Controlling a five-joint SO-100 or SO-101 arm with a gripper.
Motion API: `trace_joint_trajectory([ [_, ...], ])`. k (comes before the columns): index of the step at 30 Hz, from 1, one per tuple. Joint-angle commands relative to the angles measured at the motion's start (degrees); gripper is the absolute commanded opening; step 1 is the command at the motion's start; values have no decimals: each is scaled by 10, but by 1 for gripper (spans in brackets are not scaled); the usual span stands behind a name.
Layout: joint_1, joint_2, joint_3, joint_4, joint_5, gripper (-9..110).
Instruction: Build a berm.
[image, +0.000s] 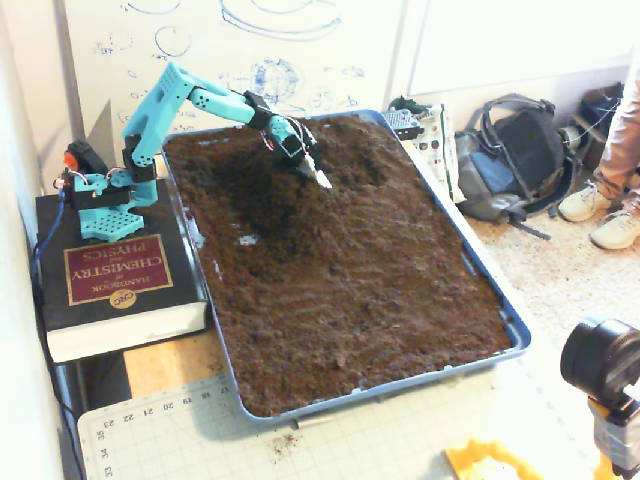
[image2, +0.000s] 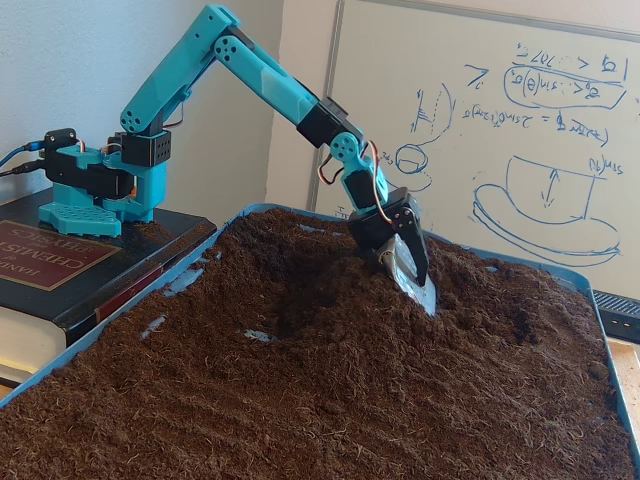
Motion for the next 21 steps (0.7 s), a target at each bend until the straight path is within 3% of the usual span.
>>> trace_joint_trajectory([
  [1, 18, 47, 34, 10, 1, 0],
  [5, 18, 91, 31, 11, 14, 0],
  [14, -17, 210, 5, 10, 164, 0],
  [21, -17, 113, -176, 4, 174, 0],
])
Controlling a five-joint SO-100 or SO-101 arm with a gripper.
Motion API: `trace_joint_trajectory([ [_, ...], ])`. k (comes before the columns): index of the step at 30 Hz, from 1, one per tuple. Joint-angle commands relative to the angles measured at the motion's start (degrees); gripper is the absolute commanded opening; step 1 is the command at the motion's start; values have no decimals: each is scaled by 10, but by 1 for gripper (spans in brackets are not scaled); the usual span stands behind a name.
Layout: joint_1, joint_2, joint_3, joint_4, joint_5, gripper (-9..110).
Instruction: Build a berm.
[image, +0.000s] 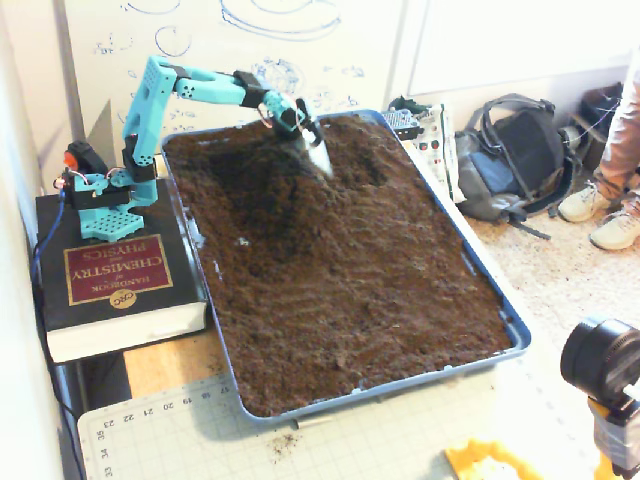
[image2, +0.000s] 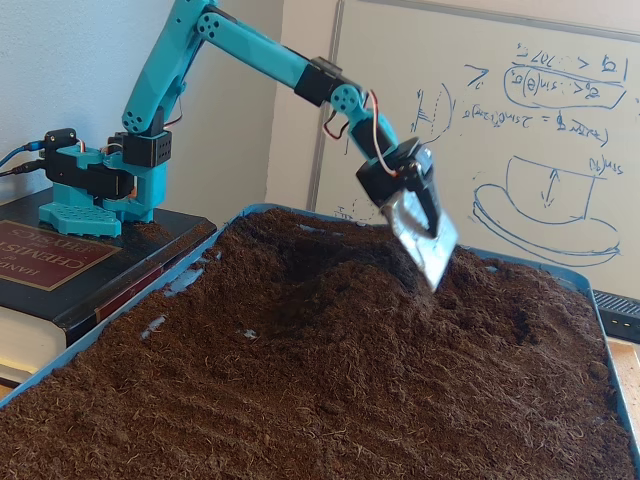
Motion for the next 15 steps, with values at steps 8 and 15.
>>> trace_joint_trajectory([
  [8, -18, -360, -465, -8, 2, 0],
  [15, -66, -605, -693, 0, 3, 0],
])
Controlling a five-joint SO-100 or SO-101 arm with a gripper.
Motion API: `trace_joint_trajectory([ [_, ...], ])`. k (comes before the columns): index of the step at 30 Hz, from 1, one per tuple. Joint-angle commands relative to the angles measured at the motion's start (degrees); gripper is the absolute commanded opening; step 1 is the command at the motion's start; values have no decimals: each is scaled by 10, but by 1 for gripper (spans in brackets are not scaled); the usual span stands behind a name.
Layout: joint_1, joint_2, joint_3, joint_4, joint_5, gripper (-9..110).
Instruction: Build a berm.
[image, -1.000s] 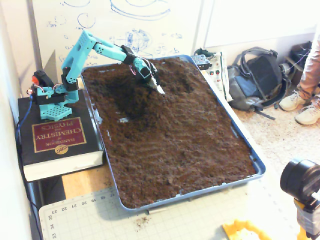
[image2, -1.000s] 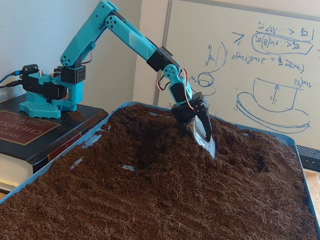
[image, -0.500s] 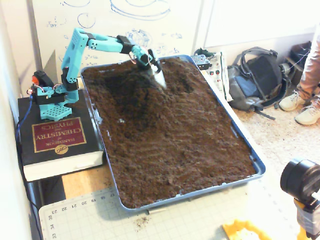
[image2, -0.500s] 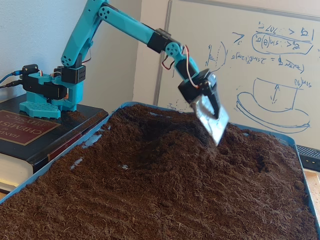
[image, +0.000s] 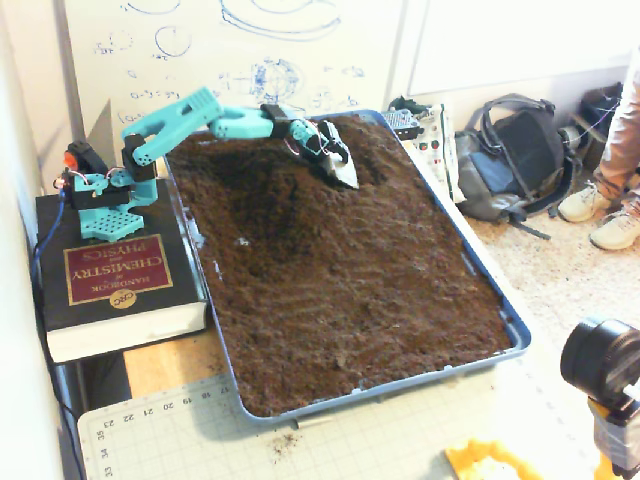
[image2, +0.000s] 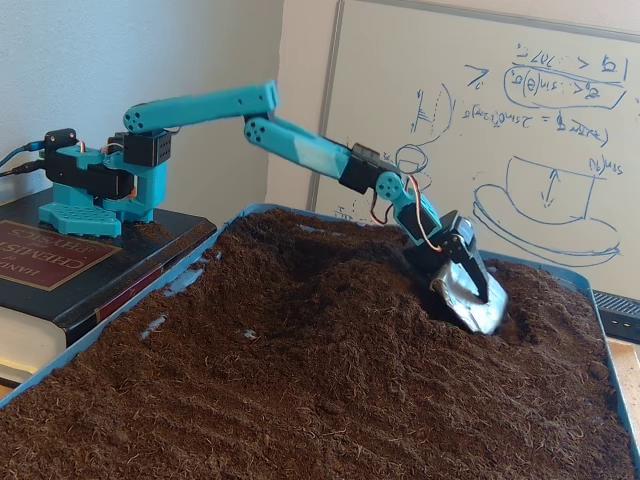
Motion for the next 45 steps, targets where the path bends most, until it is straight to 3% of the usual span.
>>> trace_joint_trajectory([
  [1, -37, -56, -120, -1, 3, 0],
  [7, -57, -62, -99, 34, 3, 0],
  [18, -82, 133, 73, 301, -2, 0],
  [23, -79, 221, 162, 359, -83, 0],
  [33, -47, 344, 308, 369, -118, 0],
  [45, 3, 480, 323, 359, -115, 0],
])
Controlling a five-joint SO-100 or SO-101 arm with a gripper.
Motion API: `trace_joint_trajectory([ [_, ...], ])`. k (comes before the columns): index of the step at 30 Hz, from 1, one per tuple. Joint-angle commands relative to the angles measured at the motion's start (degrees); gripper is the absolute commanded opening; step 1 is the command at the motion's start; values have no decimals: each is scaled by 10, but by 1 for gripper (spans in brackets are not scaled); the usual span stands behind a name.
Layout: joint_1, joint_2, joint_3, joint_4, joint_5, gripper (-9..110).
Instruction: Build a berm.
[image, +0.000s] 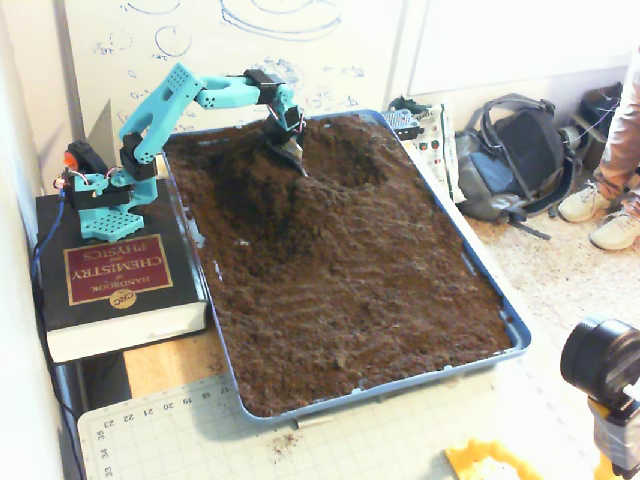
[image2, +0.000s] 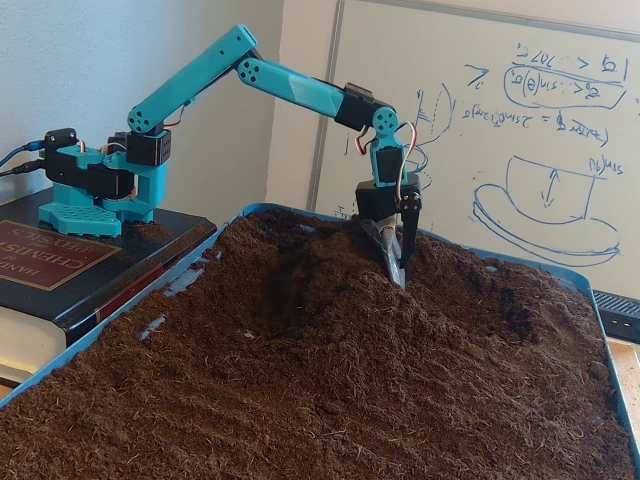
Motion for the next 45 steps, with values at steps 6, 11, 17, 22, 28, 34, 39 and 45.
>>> trace_joint_trajectory([
  [6, 47, 153, -108, -36, 18, 0],
  [11, 55, 83, -219, -112, 107, 0],
  [17, 92, -92, -358, -254, 124, 0],
  [22, 144, -230, -470, -372, 79, 0],
  [28, 203, -295, -535, -425, 3, 0],
  [34, 214, -286, -457, -425, -89, 0],
  [39, 214, -267, -339, -426, -90, 0],
  [45, 207, -267, -236, -426, -90, 0],
])
